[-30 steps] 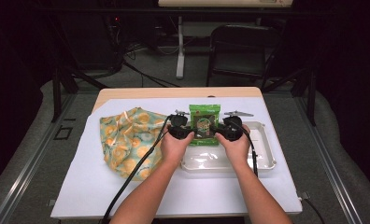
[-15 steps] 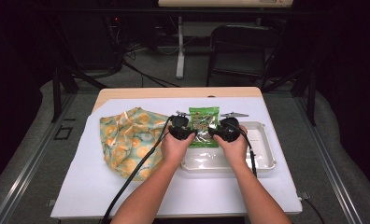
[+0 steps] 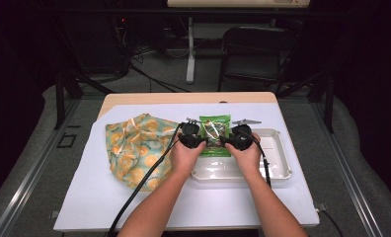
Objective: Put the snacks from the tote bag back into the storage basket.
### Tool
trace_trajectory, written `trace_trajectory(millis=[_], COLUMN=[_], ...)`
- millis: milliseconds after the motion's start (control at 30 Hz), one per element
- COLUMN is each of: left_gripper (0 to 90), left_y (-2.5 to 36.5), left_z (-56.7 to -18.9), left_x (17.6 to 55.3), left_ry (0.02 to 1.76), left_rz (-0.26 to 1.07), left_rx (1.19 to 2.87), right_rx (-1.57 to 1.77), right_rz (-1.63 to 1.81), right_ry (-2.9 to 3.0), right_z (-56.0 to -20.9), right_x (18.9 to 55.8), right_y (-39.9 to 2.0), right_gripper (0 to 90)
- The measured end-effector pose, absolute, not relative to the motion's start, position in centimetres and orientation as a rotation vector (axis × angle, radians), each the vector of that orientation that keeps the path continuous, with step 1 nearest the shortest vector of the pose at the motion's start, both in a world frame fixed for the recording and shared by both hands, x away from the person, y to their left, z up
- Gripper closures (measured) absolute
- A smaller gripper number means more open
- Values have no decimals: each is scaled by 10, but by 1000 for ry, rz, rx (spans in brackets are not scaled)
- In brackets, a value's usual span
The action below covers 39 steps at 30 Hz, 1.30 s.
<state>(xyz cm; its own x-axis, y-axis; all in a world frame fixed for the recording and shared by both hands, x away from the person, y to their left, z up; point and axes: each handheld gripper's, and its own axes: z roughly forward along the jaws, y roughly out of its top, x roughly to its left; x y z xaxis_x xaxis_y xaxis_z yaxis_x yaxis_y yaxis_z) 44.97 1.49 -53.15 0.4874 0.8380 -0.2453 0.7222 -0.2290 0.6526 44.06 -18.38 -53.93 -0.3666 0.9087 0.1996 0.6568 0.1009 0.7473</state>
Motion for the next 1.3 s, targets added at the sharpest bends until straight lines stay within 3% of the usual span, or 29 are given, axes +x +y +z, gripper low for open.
trace_trajectory(millis=[600, 1300], left_gripper=[607, 601], left_y=[17, 18], left_z=[-525, -517], left_x=[448, 442], left_ry=[1280, 1253], left_rz=[223, 222], left_rx=[1974, 1987], right_rx=[1546, 1552], right_rz=[1126, 1141], right_ry=[2077, 2065], right_z=[-539, -538], right_x=[441, 442], right_y=[-183, -185], right_gripper=[560, 520])
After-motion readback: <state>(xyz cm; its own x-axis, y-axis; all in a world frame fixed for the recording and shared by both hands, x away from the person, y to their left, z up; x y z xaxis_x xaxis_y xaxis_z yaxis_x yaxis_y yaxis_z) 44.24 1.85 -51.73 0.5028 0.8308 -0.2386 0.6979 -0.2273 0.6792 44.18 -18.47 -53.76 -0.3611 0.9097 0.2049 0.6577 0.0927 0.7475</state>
